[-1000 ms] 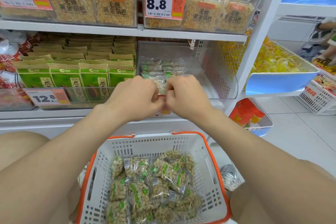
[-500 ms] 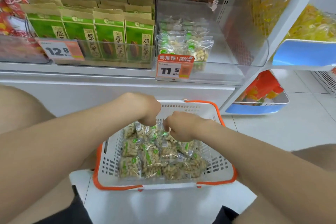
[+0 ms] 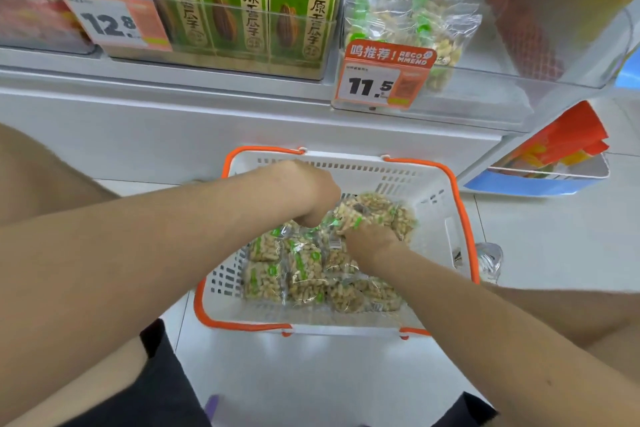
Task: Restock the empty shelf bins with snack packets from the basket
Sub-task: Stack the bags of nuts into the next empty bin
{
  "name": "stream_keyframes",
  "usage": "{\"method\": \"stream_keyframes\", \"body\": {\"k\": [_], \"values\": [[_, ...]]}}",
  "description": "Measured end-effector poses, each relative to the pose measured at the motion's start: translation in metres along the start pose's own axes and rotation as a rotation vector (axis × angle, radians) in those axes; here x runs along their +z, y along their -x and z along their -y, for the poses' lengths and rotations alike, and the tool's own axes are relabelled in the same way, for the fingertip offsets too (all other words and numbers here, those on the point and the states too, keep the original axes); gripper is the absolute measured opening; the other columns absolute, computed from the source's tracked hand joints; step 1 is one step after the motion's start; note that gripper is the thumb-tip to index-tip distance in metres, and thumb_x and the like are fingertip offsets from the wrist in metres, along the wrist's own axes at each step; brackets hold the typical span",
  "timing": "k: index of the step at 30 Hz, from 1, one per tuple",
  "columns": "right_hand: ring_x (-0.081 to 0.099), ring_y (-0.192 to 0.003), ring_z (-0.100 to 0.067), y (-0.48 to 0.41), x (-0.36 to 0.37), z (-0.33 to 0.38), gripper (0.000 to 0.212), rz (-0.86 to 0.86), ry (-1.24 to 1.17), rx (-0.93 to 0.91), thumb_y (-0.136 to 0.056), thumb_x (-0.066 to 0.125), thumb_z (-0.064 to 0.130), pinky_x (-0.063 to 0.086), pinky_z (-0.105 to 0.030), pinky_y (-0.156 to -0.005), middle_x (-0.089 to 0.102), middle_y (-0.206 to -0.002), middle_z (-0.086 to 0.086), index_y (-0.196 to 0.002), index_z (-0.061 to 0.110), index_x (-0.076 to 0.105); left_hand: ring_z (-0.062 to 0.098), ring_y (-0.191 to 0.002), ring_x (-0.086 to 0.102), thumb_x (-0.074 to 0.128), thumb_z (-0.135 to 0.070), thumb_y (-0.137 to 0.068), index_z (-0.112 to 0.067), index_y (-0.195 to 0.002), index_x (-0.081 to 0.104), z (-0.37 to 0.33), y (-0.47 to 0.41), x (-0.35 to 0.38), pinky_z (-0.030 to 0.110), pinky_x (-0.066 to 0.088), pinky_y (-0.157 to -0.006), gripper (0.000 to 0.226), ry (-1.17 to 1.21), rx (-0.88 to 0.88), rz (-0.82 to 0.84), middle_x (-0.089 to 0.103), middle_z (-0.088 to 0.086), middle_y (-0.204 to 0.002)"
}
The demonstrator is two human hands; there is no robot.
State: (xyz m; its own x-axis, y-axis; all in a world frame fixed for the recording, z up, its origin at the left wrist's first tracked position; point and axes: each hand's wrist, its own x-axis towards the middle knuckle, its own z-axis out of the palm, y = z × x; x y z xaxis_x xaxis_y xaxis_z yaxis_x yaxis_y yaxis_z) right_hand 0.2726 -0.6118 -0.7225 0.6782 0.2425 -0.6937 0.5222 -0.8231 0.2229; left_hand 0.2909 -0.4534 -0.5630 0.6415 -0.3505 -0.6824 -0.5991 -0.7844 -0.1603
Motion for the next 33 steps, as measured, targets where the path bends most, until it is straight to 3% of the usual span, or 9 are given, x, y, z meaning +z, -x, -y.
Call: {"method": "stream_keyframes", "body": {"k": [4, 8, 11, 14, 17, 21, 27, 30, 33], "values": [[0.016, -0.148, -0.064, -0.017, 0.016, 0.003, 0.076, 0.126, -0.156, 0.052, -0.091, 0.057, 0.008, 0.039, -0.07, -0.111, 0.004, -0.167, -0.031, -0.154, 0.034, 0.025, 0.017, -0.063, 0.05, 0.049, -0.007, -0.103, -0.018, -0.085, 0.041, 0.002, -0.005, -0.001, 0.03, 0.036, -0.05, 0.022, 0.021, -0.01, 0.001, 0.051, 0.004, -0.092], [-0.01, -0.15, -0.063, -0.016, 0.018, -0.005, 0.093, 0.181, -0.216, 0.069, -0.096, 0.051, 0.003, 0.017, -0.073, -0.121, -0.019, -0.168, -0.026, -0.163, 0.047, 0.005, 0.016, -0.062, 0.048, 0.048, -0.01, -0.104, -0.018, -0.084, 0.041, 0.001, -0.01, 0.002, 0.029, 0.034, -0.05, 0.023, 0.012, -0.028, 0.006, 0.051, 0.003, -0.091], [-0.004, -0.153, -0.059, -0.02, 0.021, -0.008, 0.095, 0.165, -0.209, 0.048, -0.095, 0.048, 0.0, 0.013, -0.07, -0.123, -0.014, -0.169, -0.028, -0.165, 0.041, 0.0, 0.016, -0.062, 0.048, 0.048, -0.009, -0.104, -0.02, -0.082, 0.039, -0.001, -0.011, 0.002, 0.029, 0.034, -0.049, 0.026, 0.023, -0.014, 0.01, 0.051, 0.003, -0.092], [0.023, -0.15, -0.054, -0.02, 0.019, -0.003, 0.086, 0.103, -0.289, 0.024, -0.095, 0.053, 0.002, 0.035, -0.067, -0.116, 0.012, -0.169, -0.024, -0.164, 0.033, 0.012, 0.015, -0.063, 0.049, 0.048, -0.009, -0.104, -0.019, -0.092, 0.043, 0.0, -0.012, 0.002, 0.029, 0.035, -0.05, 0.017, 0.042, -0.012, 0.016, 0.053, 0.003, -0.094], [0.061, -0.103, -0.037, -0.015, 0.014, 0.0, 0.056, -0.063, -0.382, -0.02, -0.097, 0.063, 0.013, 0.056, -0.047, -0.08, 0.047, -0.136, -0.02, -0.143, 0.024, 0.032, 0.015, -0.06, 0.046, 0.049, -0.009, -0.104, -0.012, -0.104, 0.057, 0.003, -0.012, 0.002, 0.029, 0.034, -0.049, 0.009, 0.045, -0.024, 0.025, 0.056, 0.003, -0.094], [0.059, -0.067, -0.024, -0.008, -0.001, -0.002, 0.035, -0.198, -0.521, -0.057, -0.094, 0.057, 0.007, 0.043, -0.034, -0.05, 0.059, -0.086, -0.006, -0.114, 0.026, 0.035, 0.015, -0.06, 0.045, 0.048, -0.005, -0.103, -0.012, -0.115, 0.062, 0.004, -0.008, -0.002, 0.029, 0.034, -0.051, 0.019, 0.047, -0.014, 0.053, 0.054, 0.001, -0.089], [0.073, -0.056, -0.03, 0.027, -0.063, -0.014, 0.013, -0.352, -1.384, 0.034, -0.095, 0.061, 0.026, 0.048, -0.028, -0.042, 0.075, -0.076, -0.01, -0.099, 0.014, 0.059, 0.016, -0.072, 0.052, 0.063, -0.022, -0.103, -0.011, -0.145, 0.041, 0.009, 0.004, -0.008, 0.029, 0.04, -0.06, 0.049, 0.202, 0.004, 0.015, 0.051, -0.002, -0.093], [0.074, -0.06, -0.037, 0.052, -0.092, -0.019, 0.042, -0.307, -1.639, 0.126, -0.101, 0.049, 0.033, 0.049, -0.025, -0.043, 0.076, -0.071, -0.017, -0.085, 0.0, 0.069, 0.015, -0.075, 0.054, 0.064, -0.055, -0.099, -0.004, -0.141, 0.047, 0.009, 0.011, -0.007, 0.03, 0.044, -0.066, 0.068, 0.331, 0.023, -0.028, 0.051, -0.005, -0.091], [0.074, -0.061, -0.034, 0.073, -0.108, -0.025, 0.06, -0.228, -1.764, 0.167, -0.104, 0.037, 0.046, 0.05, -0.024, -0.045, 0.075, -0.074, -0.023, -0.101, -0.005, 0.067, 0.024, -0.085, 0.055, 0.057, -0.049, -0.103, -0.004, -0.121, 0.049, 0.011, 0.014, -0.009, 0.036, 0.048, -0.074, 0.049, 0.516, 0.004, -0.2, 0.053, 0.001, -0.092]]}}
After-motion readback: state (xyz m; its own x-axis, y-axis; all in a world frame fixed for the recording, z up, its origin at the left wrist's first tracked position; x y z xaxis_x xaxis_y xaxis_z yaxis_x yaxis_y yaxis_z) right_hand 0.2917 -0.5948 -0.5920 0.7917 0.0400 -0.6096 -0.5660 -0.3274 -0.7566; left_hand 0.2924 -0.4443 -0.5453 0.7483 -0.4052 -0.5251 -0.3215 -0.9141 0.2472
